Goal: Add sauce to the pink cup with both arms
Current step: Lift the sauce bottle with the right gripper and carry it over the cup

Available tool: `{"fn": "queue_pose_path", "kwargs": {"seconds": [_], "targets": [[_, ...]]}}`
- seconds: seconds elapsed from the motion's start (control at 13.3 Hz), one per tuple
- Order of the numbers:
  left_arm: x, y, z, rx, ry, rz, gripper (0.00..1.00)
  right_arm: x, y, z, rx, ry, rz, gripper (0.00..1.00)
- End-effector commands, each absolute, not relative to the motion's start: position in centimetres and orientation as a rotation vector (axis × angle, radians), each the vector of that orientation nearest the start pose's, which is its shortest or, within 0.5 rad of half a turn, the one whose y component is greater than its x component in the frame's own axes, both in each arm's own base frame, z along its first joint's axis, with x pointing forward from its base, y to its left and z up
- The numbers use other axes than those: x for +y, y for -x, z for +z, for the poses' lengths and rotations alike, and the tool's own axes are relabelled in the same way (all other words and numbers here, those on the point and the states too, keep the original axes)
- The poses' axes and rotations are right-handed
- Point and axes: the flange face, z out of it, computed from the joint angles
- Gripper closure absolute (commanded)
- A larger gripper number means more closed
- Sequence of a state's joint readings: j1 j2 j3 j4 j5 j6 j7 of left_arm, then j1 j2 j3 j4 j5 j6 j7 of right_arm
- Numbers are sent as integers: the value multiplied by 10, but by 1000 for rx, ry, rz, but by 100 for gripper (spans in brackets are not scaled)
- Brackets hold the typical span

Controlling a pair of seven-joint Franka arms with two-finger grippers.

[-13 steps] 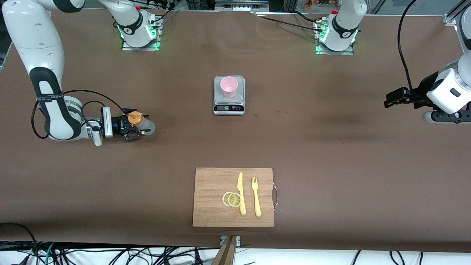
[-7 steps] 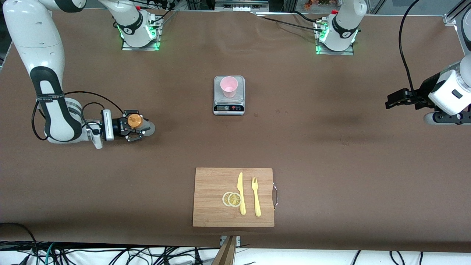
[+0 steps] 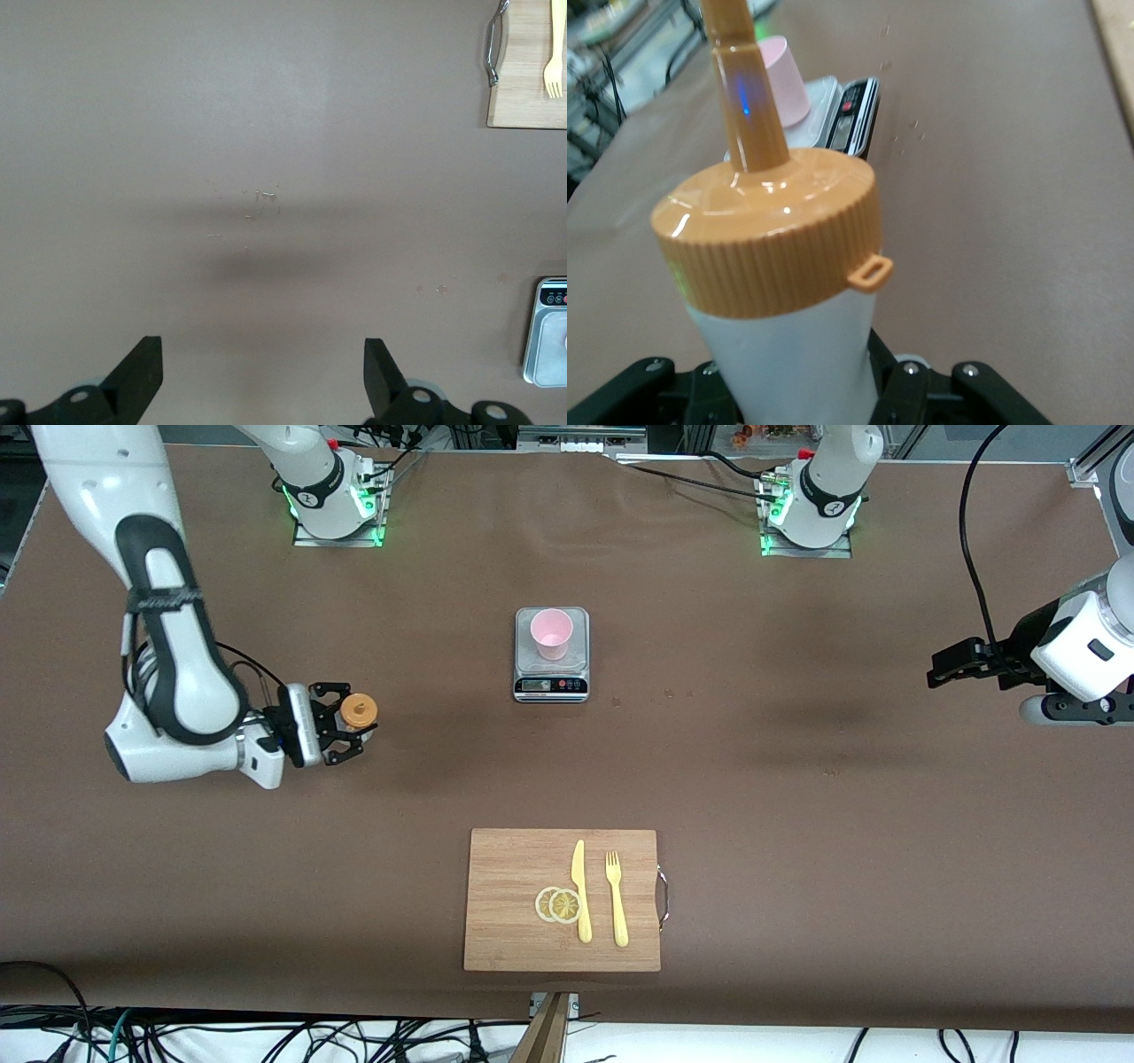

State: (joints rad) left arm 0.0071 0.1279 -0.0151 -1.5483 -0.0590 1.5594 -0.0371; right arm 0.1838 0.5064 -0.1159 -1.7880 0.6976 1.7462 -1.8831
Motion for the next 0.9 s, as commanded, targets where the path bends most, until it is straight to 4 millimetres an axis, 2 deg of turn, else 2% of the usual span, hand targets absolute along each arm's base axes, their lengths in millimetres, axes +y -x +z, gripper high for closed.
{"fn": "queue_pose_path", "kwargs": {"seconds": [0.0, 0.15, 0.3, 0.45, 0.6, 0.82], "targets": [[-6, -593, 564, -30, 3187, 182, 0, 140, -583, 280, -1830, 1707, -6, 82], [-6, -593, 565, -30, 3187, 180, 0, 175, -579, 295, -1918, 1739, 102, 82], [-6, -593, 565, -30, 3187, 180, 0, 230, -568, 309, -2021, 1788, 246, 82], [-11, -593, 565, -25, 3187, 180, 0, 271, -555, 319, -2105, 1836, 350, 82], [-9, -593, 565, -27, 3187, 180, 0, 325, -527, 320, -2232, 1871, 501, 82], [-9, -593, 565, -27, 3187, 180, 0, 369, -499, 323, -2316, 1942, 666, 82]]}}
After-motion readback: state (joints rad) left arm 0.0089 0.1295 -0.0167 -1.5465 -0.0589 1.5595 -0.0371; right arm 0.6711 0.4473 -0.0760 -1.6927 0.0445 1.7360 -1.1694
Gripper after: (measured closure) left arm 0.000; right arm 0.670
